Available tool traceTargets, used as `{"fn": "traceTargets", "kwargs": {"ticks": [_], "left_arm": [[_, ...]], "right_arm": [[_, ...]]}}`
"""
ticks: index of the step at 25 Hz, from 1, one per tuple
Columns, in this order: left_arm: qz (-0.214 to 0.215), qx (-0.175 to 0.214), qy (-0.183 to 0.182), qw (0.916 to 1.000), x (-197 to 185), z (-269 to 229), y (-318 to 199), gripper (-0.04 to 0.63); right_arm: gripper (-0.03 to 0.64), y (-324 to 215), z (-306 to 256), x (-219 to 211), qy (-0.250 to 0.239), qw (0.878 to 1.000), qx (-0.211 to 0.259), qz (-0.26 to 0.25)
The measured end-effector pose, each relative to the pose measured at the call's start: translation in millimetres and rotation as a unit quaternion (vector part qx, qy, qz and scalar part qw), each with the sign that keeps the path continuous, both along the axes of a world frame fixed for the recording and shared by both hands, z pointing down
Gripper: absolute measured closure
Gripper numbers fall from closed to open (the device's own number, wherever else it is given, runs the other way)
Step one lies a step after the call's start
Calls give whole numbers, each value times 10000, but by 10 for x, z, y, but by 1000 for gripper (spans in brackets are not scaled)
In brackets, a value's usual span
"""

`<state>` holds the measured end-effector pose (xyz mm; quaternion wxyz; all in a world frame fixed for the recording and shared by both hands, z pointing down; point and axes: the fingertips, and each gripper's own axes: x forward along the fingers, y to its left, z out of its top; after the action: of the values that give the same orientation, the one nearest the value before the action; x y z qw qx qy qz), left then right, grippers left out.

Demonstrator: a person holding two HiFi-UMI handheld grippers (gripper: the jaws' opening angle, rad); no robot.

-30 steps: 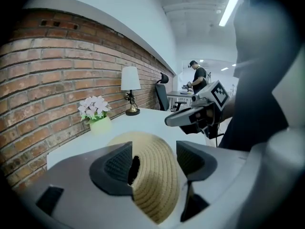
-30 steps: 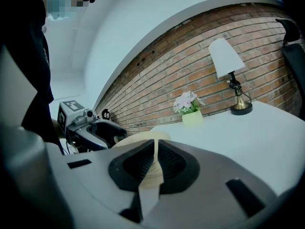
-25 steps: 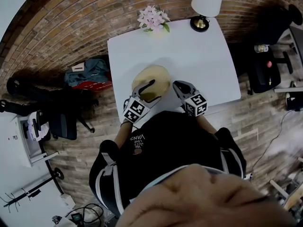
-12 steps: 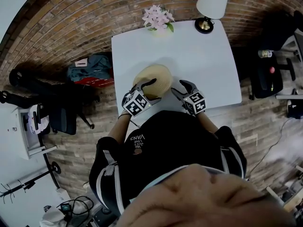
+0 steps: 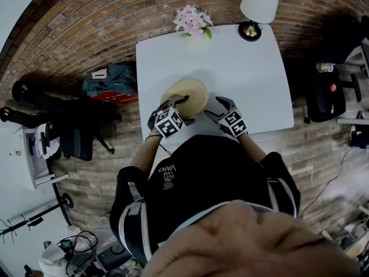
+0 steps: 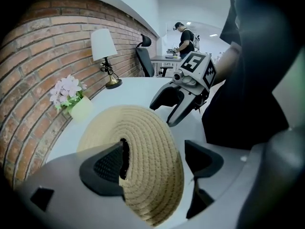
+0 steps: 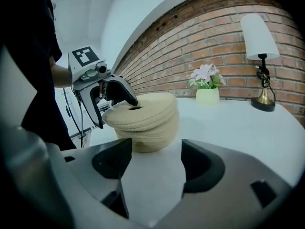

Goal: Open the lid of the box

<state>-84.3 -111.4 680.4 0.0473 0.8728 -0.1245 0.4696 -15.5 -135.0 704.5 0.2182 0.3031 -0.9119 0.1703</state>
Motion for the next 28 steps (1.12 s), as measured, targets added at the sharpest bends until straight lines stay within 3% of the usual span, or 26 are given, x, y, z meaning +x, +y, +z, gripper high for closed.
{"fn": "traceTargets", "kwargs": {"ticks": [6,14,20,28], "left_arm": [[-199,-208,-193,9994,19,92,-36,202],[-363,-645,-736,9945,41,284,-22,202],[-335,-707,-947,9924,45,374,-11,202],[-353,-486,-1121,9919,23,399,-57,204]], "right_arm": [[316,-52,24,-64,90,9995,71,-285],[316,-100,8,-201,13,9983,44,-577],[316,-113,44,-288,9,9968,-10,-798],[316,-127,79,-318,-126,9954,-118,-938]]}}
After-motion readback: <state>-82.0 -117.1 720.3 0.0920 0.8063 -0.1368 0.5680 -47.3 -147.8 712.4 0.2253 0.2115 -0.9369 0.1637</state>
